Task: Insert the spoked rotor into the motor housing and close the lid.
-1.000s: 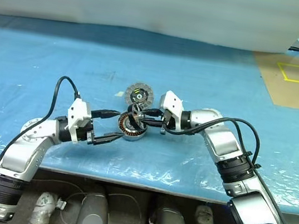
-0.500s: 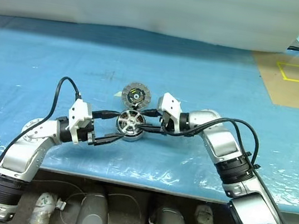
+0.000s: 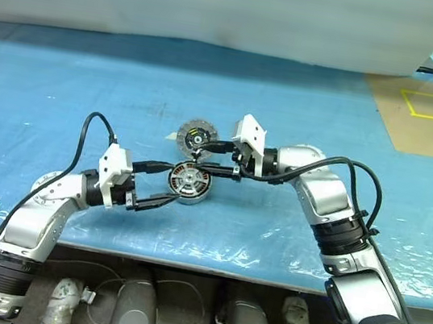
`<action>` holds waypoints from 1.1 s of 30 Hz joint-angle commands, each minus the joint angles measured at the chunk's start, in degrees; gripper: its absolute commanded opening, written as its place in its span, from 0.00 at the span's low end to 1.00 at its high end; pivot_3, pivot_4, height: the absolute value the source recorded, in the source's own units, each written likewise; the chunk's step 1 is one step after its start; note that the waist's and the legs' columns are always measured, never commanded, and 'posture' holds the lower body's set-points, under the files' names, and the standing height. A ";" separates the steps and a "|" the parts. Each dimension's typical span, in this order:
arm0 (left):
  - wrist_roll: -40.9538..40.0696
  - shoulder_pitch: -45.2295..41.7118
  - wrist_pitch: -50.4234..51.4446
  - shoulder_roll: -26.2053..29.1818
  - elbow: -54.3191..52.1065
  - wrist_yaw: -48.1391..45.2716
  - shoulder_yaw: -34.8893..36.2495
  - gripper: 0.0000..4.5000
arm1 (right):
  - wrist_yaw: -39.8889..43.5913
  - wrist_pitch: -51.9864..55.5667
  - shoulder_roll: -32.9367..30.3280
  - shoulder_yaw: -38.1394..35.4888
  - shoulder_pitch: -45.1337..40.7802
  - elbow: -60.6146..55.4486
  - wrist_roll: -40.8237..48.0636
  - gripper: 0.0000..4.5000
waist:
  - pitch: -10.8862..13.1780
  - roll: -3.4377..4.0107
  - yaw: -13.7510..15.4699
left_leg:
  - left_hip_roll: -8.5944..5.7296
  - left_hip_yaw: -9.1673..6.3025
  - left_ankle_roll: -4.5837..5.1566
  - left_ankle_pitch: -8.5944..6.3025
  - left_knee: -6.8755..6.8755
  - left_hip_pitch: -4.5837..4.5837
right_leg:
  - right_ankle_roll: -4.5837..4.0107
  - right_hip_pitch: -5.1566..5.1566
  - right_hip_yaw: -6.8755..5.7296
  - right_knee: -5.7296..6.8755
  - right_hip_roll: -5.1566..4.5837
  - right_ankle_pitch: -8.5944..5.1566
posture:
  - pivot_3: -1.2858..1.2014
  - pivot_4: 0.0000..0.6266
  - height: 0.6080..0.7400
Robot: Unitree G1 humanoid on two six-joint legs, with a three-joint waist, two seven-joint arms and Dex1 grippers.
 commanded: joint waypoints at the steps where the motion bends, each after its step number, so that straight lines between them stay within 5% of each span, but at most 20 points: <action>1: -1.27 -0.24 -0.70 -0.07 -1.17 0.29 1.48 0.77 | 0.12 -0.80 2.37 0.48 0.92 1.53 1.11 0.45 | 0.00 0.00 0.00 | 0.00 0.00 0.00 0.00 0.00 0.00 | 0.01 0.00 0.00 0.00 0.00 0.00 | 0.52 0.24 1.00; 8: -1.21 0.18 -1.18 -0.04 -0.93 0.47 1.80 0.77 | -1.50 -6.91 8.17 2.38 0.97 10.62 -2.14 0.01 | 0.00 0.00 -0.08 | 0.00 0.00 -0.01 -0.01 -0.04 0.00 | -0.09 -0.02 0.00 -0.01 0.00 0.05 | 0.52 0.24 1.00; 15: -0.73 1.39 -1.95 -0.12 -0.98 0.38 1.88 0.77 | -3.06 -8.39 11.71 1.59 -0.98 14.85 -2.49 0.01 | 0.00 0.00 -0.14 | 0.02 0.00 -0.02 -0.01 -0.04 0.03 | -0.08 -0.01 0.00 0.00 0.00 0.04 | 0.52 0.24 1.00; 24: -0.32 0.95 -2.10 -0.63 -1.08 0.79 1.10 0.77 | -4.93 -16.78 6.84 11.03 1.17 26.65 -15.93 0.01 | -0.09 0.03 -0.12 | 0.00 0.00 -0.03 -0.02 -0.08 0.56 | 0.27 0.40 0.02 -0.02 -0.03 -0.16 | 0.52 0.24 1.00; 28: -0.38 0.36 -1.72 -0.91 -1.14 1.15 0.90 0.77 | -3.42 -13.34 8.18 6.68 1.20 23.35 -10.41 0.01 | -0.08 0.04 0.18 | -0.05 -0.03 -0.02 -0.03 -0.24 1.47 | 0.36 1.24 0.06 -0.12 -0.11 -0.22 | 0.52 0.24 1.00; 33: -0.82 -0.73 -0.79 -1.76 -1.36 2.33 0.80 0.77 | -3.54 -15.61 8.83 4.72 1.70 22.35 -9.33 0.01 | -0.09 -0.01 0.22 | -0.28 -0.11 -0.02 -0.03 -0.28 1.40 | 0.39 1.28 0.11 -0.27 -0.36 -0.24 | 0.52 0.24 1.00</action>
